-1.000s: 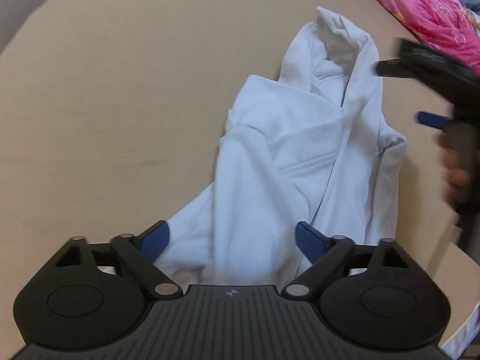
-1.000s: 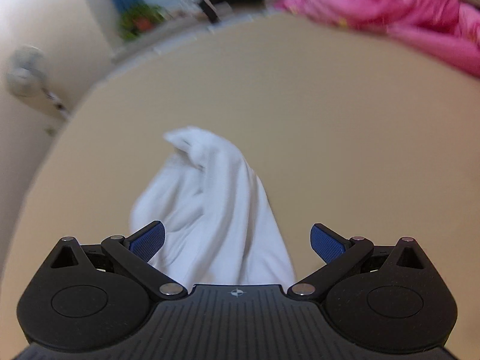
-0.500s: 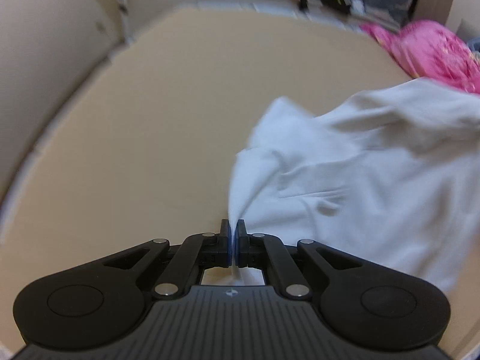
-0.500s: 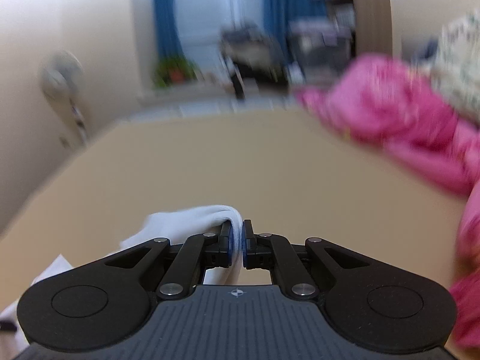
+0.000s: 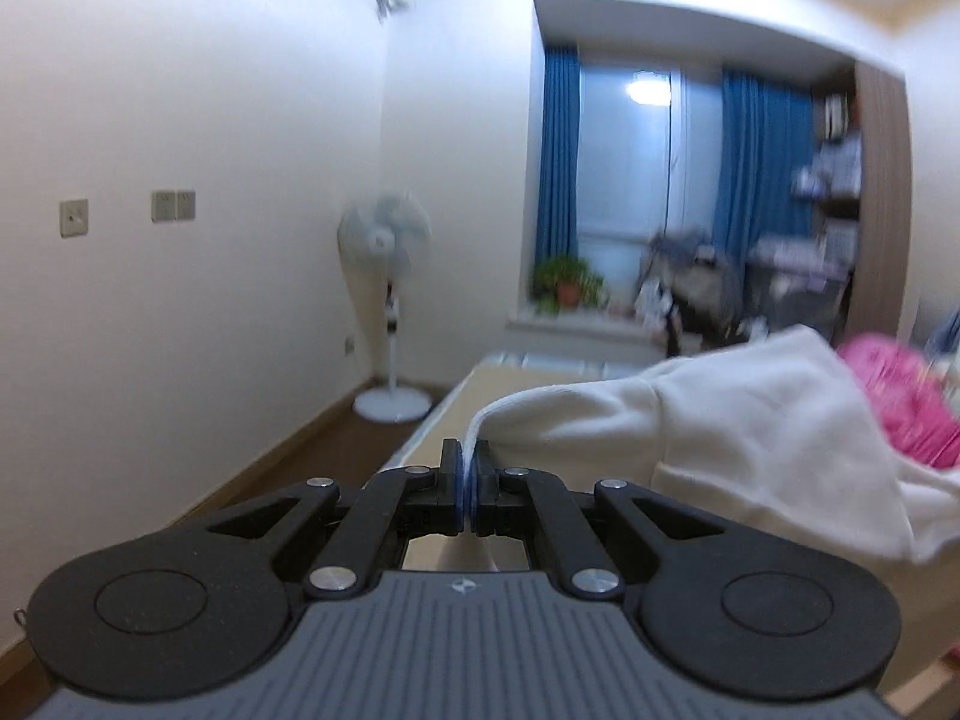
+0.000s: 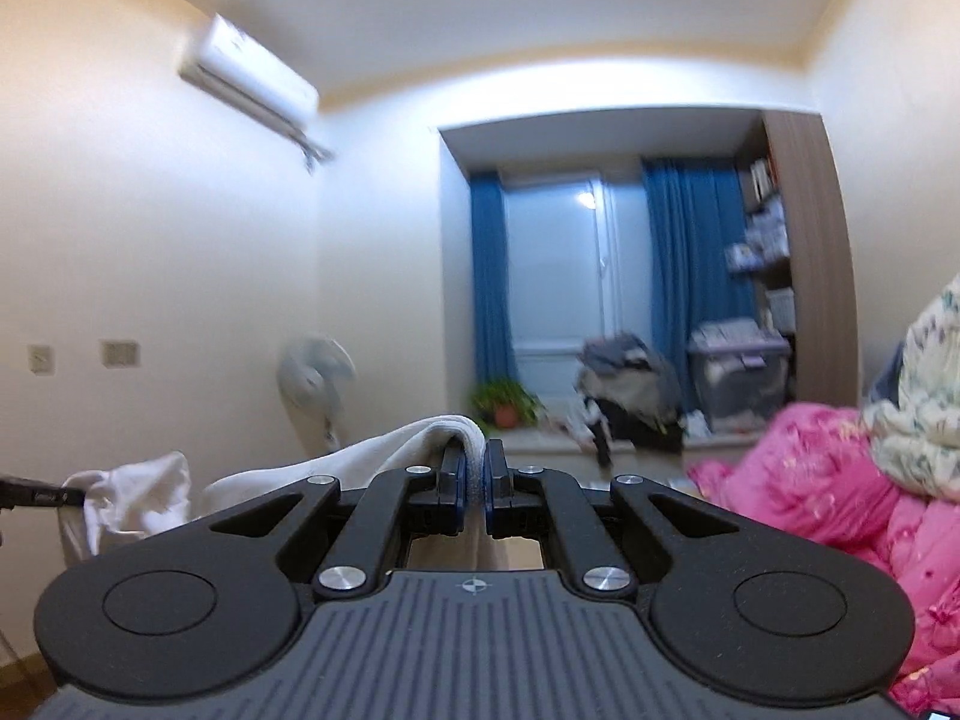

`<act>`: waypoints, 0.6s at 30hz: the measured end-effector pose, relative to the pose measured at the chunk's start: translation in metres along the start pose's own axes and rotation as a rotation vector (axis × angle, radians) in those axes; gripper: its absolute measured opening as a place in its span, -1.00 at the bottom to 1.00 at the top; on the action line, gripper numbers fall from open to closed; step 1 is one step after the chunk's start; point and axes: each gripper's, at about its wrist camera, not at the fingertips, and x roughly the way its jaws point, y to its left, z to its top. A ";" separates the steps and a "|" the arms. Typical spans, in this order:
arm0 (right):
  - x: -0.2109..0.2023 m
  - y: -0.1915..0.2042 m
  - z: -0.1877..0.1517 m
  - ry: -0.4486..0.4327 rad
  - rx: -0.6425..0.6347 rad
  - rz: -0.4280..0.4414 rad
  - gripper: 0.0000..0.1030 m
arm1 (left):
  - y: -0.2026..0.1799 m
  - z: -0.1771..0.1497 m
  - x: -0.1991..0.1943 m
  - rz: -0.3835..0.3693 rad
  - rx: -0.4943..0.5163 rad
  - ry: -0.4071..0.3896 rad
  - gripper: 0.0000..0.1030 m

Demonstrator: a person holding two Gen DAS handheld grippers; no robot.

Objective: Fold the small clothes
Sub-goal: 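Grasp the white shirt with both grippers and lift it up, shaking it out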

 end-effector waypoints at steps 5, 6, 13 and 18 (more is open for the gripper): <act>-0.049 -0.001 0.033 -0.087 -0.002 0.033 -0.90 | 0.006 0.028 -0.077 0.049 0.013 -0.174 -0.97; -0.050 -0.002 0.036 -0.090 -0.006 0.034 -0.90 | 0.004 0.032 -0.083 0.049 0.018 -0.185 -0.97; 0.021 -0.023 -0.004 0.070 0.085 -0.001 -0.90 | -0.036 0.020 -0.006 0.058 0.094 -0.049 -0.97; 0.143 -0.057 -0.088 0.329 0.189 -0.119 -0.90 | -0.095 -0.039 0.152 0.079 0.175 0.200 -0.96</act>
